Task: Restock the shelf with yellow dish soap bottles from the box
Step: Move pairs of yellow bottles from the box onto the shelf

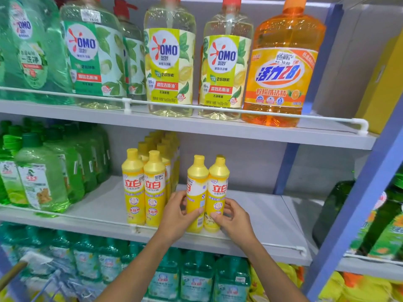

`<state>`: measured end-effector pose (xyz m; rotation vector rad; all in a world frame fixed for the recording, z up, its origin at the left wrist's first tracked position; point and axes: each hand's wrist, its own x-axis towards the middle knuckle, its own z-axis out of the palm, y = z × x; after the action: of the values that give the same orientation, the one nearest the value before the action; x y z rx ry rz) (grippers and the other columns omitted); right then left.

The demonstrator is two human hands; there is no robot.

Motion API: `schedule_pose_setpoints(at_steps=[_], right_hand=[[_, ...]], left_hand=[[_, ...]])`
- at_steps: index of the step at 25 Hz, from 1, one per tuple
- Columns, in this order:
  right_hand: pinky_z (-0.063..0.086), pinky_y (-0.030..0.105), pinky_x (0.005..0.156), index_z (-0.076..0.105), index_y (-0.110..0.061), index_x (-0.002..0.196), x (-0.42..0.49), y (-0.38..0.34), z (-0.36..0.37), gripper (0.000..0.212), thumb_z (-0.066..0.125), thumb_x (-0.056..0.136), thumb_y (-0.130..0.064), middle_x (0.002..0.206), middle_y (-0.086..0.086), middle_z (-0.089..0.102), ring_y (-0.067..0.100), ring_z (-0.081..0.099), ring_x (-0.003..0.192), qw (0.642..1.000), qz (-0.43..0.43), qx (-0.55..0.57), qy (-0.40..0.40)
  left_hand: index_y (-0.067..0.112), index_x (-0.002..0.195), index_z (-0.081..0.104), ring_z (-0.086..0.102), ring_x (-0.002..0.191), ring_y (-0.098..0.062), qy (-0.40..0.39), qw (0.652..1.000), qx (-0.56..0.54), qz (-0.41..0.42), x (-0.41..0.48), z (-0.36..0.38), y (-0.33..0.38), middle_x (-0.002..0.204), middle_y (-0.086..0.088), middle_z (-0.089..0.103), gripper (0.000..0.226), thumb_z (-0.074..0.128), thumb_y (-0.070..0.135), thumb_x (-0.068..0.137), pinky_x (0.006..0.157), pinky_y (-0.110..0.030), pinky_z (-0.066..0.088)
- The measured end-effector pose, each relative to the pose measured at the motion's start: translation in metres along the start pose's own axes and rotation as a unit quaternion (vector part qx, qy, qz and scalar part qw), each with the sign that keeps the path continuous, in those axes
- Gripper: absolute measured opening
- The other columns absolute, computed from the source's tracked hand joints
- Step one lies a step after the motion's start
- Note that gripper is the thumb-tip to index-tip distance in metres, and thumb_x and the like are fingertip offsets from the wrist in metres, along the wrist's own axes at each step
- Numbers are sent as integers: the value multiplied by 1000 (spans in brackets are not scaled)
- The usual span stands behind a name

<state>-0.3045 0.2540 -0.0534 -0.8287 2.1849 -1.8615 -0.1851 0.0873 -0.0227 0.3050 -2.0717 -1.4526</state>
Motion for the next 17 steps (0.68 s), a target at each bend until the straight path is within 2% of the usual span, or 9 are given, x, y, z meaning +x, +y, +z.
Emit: schedule_pose_setpoints(at_steps=[4,6,10,12,14,17], right_hand=[[57,19,86,62,-17,124,-4,-4,2,50,86,80,-15,115,-8,74,2,70,104,1000,-5,-2,19],[56,16,83,62,-19,124,-5,-7,3,50,86,80,-16,115,-11,73,1,70,103,1000,-3,1,19],[58,18,83,62,-18,122,-5,-10,2,51,87,78,-20,114,-9,73,-2,69,99,1000,4,-10,25],[58,17,80,62,-18,120,-3,-12,1,51,88,77,-21,113,-9,73,-2,69,97,1000,9,-20,19],[56,14,75,61,-18,120,-3,-12,0,52,89,76,-22,112,-9,72,0,69,98,999,15,-31,15],[57,17,76,60,-18,121,-1,-11,2,58,91,73,-27,114,-6,72,5,69,99,998,36,-56,1]], left_hand=[[21,111,53,65,95,-2,27,999,25,-35,6,10,9,103,10,68,55,90,29,71,77,-19,55],[21,113,49,67,93,-3,36,997,34,-51,10,12,10,103,9,68,62,92,30,69,78,-23,57],[26,122,51,67,106,-3,-38,998,10,-49,4,5,-6,117,5,69,60,86,11,75,88,-23,57],[26,125,52,65,106,4,-41,998,37,-36,0,2,-11,118,7,69,60,84,8,77,93,-26,56],[27,121,54,65,99,5,-11,996,91,-22,3,5,-14,113,11,69,58,87,19,74,89,-27,57],[28,115,58,66,96,-5,20,988,148,-30,12,11,-19,109,11,69,60,86,44,66,83,-35,59]])
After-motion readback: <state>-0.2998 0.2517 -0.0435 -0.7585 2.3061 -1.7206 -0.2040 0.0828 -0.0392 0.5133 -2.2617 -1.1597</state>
